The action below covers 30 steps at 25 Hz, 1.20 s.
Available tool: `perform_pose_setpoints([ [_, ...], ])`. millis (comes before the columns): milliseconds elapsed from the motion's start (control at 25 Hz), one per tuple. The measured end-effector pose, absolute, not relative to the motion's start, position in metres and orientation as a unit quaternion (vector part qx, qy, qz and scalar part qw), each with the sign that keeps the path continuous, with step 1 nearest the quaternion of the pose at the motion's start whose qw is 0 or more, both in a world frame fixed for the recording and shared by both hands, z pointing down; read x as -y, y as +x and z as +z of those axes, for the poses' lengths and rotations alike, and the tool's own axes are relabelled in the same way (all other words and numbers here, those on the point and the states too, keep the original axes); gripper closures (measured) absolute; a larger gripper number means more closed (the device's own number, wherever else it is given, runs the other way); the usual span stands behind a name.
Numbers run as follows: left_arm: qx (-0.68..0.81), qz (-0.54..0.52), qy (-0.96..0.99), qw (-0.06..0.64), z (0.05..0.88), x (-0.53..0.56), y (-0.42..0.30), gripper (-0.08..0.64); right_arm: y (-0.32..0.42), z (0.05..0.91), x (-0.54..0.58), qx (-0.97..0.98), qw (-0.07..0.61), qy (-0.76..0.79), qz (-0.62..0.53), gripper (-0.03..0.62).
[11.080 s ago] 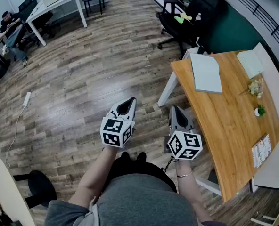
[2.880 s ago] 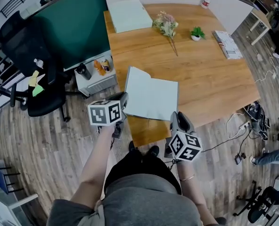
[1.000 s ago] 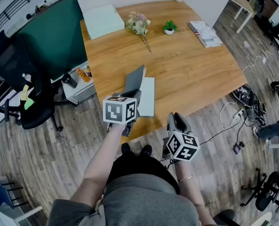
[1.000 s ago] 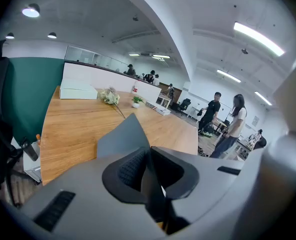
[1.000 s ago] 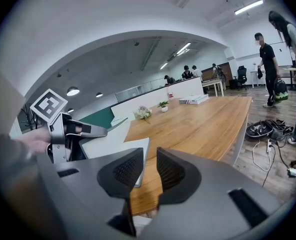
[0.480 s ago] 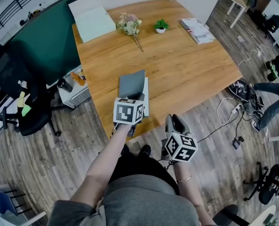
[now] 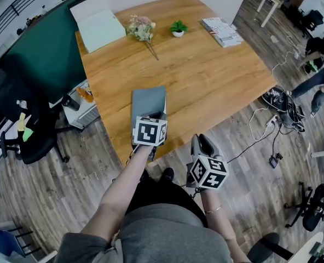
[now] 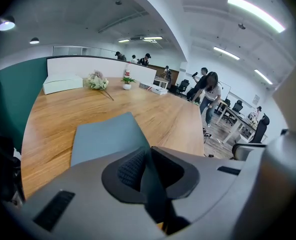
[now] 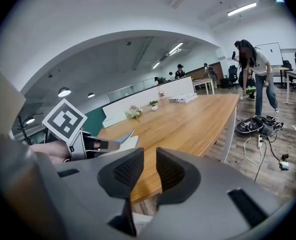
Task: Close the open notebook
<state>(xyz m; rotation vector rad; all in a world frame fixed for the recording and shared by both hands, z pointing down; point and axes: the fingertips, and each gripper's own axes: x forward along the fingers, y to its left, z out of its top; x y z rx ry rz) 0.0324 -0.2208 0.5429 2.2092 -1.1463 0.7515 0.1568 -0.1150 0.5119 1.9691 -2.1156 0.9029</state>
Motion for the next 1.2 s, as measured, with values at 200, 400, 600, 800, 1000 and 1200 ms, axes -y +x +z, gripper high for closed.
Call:
perform_pose_setpoints([
  [200,0.422,0.297,0.816,0.26,0.552,0.22,0.037,0.506,0.162,0.515,0.112,0.691,0.058,0.653,0.304,0.509],
  [400,0.418,0.312,0.813,0.258,0.561,0.218,0.04,0.503,0.166,0.52,0.108,0.684,0.059,0.658,0.309,0.512],
  [600,0.418,0.326,0.81,0.252,0.569,0.218,0.043,0.497,0.17,0.523,0.105,0.677,0.06,0.663,0.314,0.512],
  [800,0.418,0.33,0.813,0.236,0.572,0.22,0.046,0.489,0.171,0.527,0.102,0.673,0.061,0.665,0.319,0.512],
  [1000,0.418,0.342,0.81,0.228,0.576,0.219,0.045,0.482,0.171,0.53,0.1,0.672,0.064,0.664,0.322,0.514],
  [1200,0.412,0.352,0.809,0.228,0.578,0.214,0.049,0.472,0.17,0.532,0.102,0.672,0.065,0.663,0.324,0.514],
])
